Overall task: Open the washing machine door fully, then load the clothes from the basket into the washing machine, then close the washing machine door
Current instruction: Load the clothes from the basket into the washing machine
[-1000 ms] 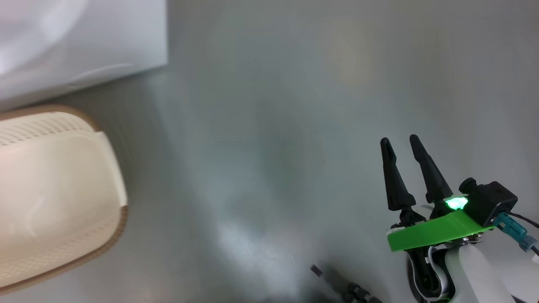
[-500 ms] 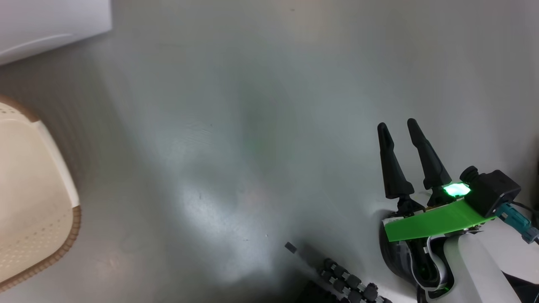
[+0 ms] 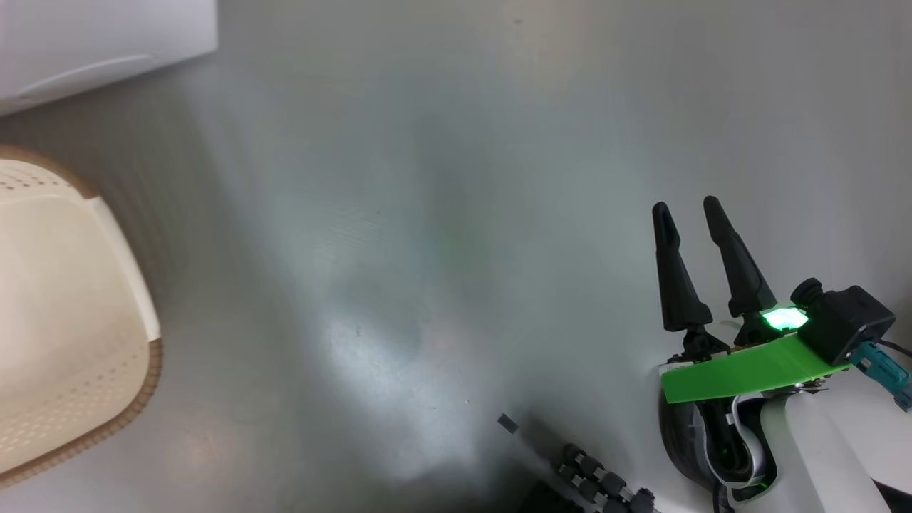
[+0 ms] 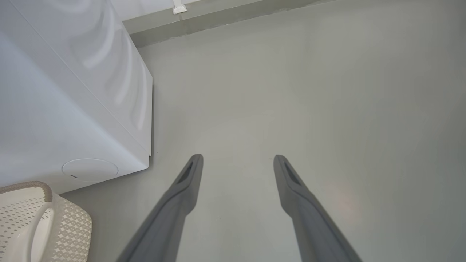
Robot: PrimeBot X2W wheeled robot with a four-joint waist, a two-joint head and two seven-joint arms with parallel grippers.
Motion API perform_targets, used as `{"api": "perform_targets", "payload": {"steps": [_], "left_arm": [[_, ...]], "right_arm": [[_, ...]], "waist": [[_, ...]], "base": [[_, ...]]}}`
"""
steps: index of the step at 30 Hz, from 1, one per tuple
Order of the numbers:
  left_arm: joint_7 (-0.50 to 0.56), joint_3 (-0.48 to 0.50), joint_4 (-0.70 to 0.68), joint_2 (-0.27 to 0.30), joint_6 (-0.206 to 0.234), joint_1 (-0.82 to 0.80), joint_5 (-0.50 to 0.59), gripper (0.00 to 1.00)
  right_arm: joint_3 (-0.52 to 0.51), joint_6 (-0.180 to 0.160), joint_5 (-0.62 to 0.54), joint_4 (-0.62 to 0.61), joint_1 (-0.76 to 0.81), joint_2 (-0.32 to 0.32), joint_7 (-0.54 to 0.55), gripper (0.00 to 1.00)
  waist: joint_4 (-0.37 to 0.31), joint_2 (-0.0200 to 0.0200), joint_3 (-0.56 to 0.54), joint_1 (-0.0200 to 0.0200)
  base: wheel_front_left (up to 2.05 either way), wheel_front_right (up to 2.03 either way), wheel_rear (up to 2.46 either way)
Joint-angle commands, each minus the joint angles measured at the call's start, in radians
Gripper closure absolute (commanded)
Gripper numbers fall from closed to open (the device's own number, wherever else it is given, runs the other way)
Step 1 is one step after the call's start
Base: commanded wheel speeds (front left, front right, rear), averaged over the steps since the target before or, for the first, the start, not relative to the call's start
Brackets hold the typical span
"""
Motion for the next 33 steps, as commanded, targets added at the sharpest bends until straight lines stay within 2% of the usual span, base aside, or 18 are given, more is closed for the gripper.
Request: {"api": "perform_targets", "payload": {"steps": [1,8,18,26,33], "left_arm": [[0.004,0.008,-0.016,0.039,-0.002,-0.011,-0.006,0.0],[0.007,0.023,0.016,-0.015,-0.013,0.019,-0.06,0.0],[-0.028,0.046,0.045,-0.091,-0.026,0.146,-0.134,0.0],[-0.081,0.05,0.056,-0.159,-0.043,0.312,-0.18,0.0],[-0.138,0.043,-0.006,-0.224,-0.029,0.522,-0.192,0.0]], "right_arm": [[0.011,0.004,-0.004,-0.016,0.016,-0.013,-0.009,0.0],[-0.018,0.004,-0.02,-0.005,0.025,-0.013,-0.009,0.0],[-0.06,0.004,-0.074,0.012,0.042,-0.013,-0.009,0.0],[-0.092,0.004,-0.106,0.029,0.081,-0.013,-0.009,0.0],[-0.12,0.004,-0.168,0.037,0.134,-0.014,0.001,0.0]], "waist": [[0.016,0.0,-0.017,0.0],[0.068,0.0,-0.079,0.0],[0.162,0.0,-0.205,0.0],[0.225,0.0,-0.328,0.0],[0.259,0.0,-0.44,0.0]], "base": [[0.0,0.0,0.0],[0.0,0.0,0.0],[0.0,0.0,0.0],[0.0,0.0,0.0],[0.0,0.0,0.0]]}}
